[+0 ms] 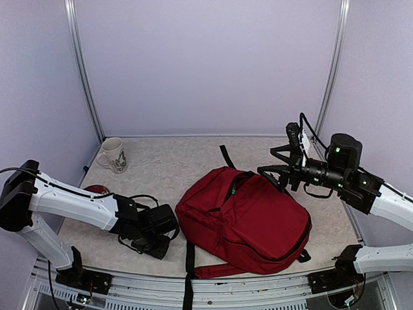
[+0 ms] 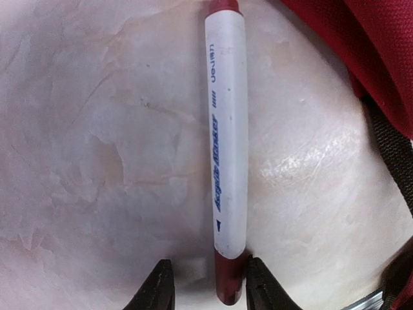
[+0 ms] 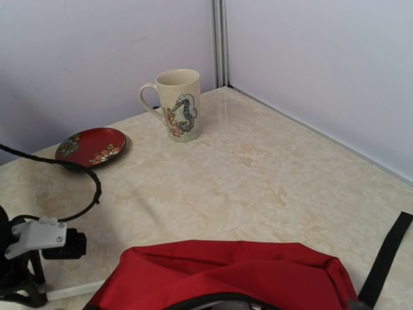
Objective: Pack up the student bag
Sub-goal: Pick up the pencil case at the center of the board.
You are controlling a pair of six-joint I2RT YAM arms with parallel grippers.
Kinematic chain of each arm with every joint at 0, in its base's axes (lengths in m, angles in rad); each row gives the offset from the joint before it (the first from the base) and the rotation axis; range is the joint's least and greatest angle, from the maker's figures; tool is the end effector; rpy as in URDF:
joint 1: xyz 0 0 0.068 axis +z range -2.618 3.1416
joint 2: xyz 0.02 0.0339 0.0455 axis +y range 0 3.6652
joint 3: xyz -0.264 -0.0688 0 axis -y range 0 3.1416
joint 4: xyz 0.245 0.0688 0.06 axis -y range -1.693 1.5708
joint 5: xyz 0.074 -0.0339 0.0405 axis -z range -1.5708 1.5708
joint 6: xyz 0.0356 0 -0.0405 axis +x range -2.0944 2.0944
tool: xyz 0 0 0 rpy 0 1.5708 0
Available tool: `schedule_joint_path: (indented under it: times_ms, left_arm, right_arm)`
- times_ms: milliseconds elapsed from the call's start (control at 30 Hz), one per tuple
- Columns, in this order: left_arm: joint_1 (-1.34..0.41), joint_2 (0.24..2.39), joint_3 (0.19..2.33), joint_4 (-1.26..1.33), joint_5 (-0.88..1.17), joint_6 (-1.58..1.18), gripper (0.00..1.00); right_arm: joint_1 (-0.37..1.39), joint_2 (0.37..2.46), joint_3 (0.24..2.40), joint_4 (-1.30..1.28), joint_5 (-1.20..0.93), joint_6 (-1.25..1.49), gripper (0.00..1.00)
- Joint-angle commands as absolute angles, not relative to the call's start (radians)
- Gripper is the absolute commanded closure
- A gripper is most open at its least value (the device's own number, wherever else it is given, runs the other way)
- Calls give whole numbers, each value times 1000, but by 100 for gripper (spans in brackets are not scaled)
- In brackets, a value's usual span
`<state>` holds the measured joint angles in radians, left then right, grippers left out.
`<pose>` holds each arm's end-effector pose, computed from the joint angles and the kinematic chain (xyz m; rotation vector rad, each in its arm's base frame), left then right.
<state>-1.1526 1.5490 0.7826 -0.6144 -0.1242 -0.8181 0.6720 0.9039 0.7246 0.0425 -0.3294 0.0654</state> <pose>0.1068 -0.2294 0.1434 0.4707 2.8926 -0.1320 0.1612 0.1430 0.3216 -0.7658 1.5967 0.8224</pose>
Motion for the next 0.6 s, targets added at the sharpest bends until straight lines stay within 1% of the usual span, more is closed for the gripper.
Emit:
schedule_joint_path:
  times_ms: [0, 100, 200, 267, 300, 567]
  left_arm:
    - [-1157, 1650, 755, -645, -71, -788, 66]
    - [-1156, 1654, 748, -638, -39, -780, 74]
    - [-1155, 1643, 739, -634, -34, -775, 87]
    - [-1153, 1634, 741, -623, -27, -772, 98]
    - [-1154, 1630, 740, -616, -24, -771, 100]
    - [-1150, 1564, 737, -624, -87, -797, 100]
  right_arm:
    - [675, 881, 719, 40, -329, 65, 8]
    - [675, 879, 730, 25, -323, 62, 9]
    - [675, 870, 727, 27, -315, 57, 8]
    - [675, 868, 723, 35, -314, 59, 8]
    - [675, 868, 723, 38, -316, 60, 8]
    - [675, 875, 723, 28, -317, 63, 8]
